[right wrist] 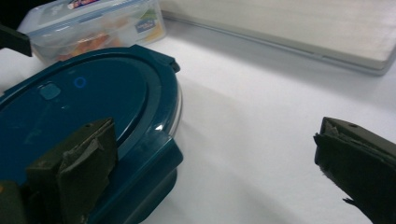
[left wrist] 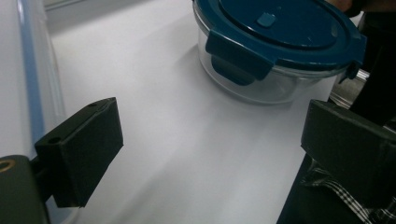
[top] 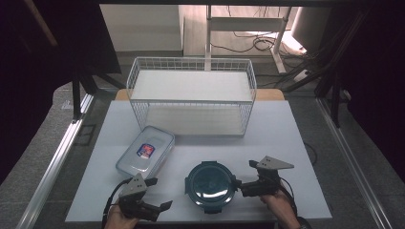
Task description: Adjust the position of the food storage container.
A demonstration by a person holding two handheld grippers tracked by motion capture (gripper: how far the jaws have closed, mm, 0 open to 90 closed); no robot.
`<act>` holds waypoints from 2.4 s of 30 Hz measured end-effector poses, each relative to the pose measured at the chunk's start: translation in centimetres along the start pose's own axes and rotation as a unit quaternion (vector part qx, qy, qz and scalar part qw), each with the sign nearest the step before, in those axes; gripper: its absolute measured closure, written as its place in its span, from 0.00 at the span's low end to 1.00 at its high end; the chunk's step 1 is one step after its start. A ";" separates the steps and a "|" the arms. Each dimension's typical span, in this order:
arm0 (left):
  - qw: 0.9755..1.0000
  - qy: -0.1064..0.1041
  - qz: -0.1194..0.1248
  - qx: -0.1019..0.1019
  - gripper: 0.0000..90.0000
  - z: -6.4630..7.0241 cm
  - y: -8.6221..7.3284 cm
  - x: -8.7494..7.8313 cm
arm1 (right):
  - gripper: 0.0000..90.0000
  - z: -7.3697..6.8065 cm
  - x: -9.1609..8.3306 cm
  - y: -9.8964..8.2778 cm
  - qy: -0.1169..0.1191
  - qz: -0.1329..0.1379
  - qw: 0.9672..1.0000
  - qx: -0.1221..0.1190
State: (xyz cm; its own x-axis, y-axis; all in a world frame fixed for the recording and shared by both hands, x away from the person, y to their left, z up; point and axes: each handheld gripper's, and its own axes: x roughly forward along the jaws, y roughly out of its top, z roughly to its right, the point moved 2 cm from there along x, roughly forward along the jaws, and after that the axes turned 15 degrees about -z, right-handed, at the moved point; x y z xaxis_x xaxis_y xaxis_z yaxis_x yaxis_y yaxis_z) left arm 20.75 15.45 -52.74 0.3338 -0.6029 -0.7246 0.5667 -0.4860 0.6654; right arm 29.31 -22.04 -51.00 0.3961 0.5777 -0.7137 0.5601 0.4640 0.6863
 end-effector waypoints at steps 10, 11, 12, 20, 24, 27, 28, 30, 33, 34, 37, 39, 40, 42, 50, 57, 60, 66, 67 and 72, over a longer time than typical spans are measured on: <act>1.000 -0.007 0.003 0.001 0.04 -0.1 -0.2 0.4 | 0.00 -0.1 -0.2 0.2 -0.017 -0.011 1.000 0.005; 1.000 -0.007 0.005 -0.001 0.04 -0.1 -0.2 0.3 | 0.00 0.0 -0.2 0.2 -0.017 -0.013 1.000 0.007; 1.000 -0.008 0.006 -0.002 0.04 -0.2 -0.2 0.3 | 0.00 0.0 -0.2 0.3 -0.018 -0.014 1.000 0.011; 1.000 0.002 0.018 -0.001 0.04 -0.2 -0.2 0.2 | 0.00 0.0 -0.4 0.5 -0.037 -0.020 0.999 0.011; 1.000 0.005 0.018 0.000 0.04 -0.2 -0.2 0.2 | 0.00 -0.2 -0.3 0.6 -0.039 -0.025 0.999 0.017; 1.000 0.009 0.023 -0.002 0.04 -0.2 -0.2 0.1 | 0.00 -0.5 -0.4 0.8 -0.049 -0.029 0.998 0.013; 1.000 0.009 0.023 -0.002 0.04 -0.2 -0.2 0.1 | 0.00 -0.5 -0.4 0.8 -0.049 -0.029 0.998 0.013; 1.000 0.011 0.024 -0.004 0.05 -0.3 -0.2 0.1 | 0.00 -0.7 -0.5 0.9 -0.050 -0.030 0.998 0.008; 1.000 0.012 0.022 -0.003 0.05 -0.3 -0.2 0.1 | 0.00 -1.0 -0.6 1.1 -0.040 -0.036 0.999 0.009; 1.000 0.012 0.022 -0.003 0.05 -0.3 -0.2 0.1 | 0.00 -1.1 -0.6 1.2 -0.038 -0.038 0.999 0.008; 1.000 0.015 0.021 -0.002 0.05 -0.2 -0.2 0.2 | 0.00 -1.4 -0.8 1.6 -0.024 -0.042 0.999 0.002; 1.000 0.014 0.021 -0.003 0.05 -0.3 -0.2 0.2 | 0.02 -1.8 -0.9 1.9 -0.021 -0.046 0.999 0.002; 1.000 0.014 0.021 -0.003 0.06 -0.3 -0.2 0.2 | 0.02 -1.8 -0.9 1.9 -0.021 -0.046 0.999 0.002; 1.000 0.014 0.022 -0.004 0.06 -0.3 -0.1 0.2 | 0.19 -2.5 -0.9 2.5 -0.021 -0.046 0.999 -0.007; 1.000 0.013 0.021 -0.004 0.06 -0.3 -0.1 0.3 | 0.70 -4.6 -0.9 3.4 0.046 -0.063 0.997 -0.028; 1.000 0.012 0.020 -0.005 0.07 -0.3 -0.1 0.3 | 0.99 -8.9 0.6 3.9 0.105 -0.074 0.988 -0.085; 1.000 0.009 0.022 -0.007 0.07 -0.4 -0.1 0.3 | 0.99 -10.8 1.6 4.1 0.119 -0.089 0.984 -0.102; 1.000 0.008 0.026 -0.003 0.06 -0.4 -0.2 0.0 | 0.99 -13.6 3.5 4.1 0.142 -0.114 0.975 -0.126; 1.000 0.008 0.030 -0.004 0.06 -0.5 -0.2 -0.1 | 0.99 -13.8 3.7 4.1 0.142 -0.116 0.974 -0.129; 0.999 0.001 0.038 -0.010 0.06 -0.7 -0.3 -0.3 | 1.00 -15.3 4.9 3.8 0.115 -0.136 0.973 -0.147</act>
State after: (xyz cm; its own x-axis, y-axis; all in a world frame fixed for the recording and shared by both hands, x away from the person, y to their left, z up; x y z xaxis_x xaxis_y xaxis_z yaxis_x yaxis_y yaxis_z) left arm 20.99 16.20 -52.78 0.3772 -0.6362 -0.6730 0.5547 -0.4268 0.7143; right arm 22.23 -7.23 -49.75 0.0702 0.5264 -0.8473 0.3751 0.7732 0.5114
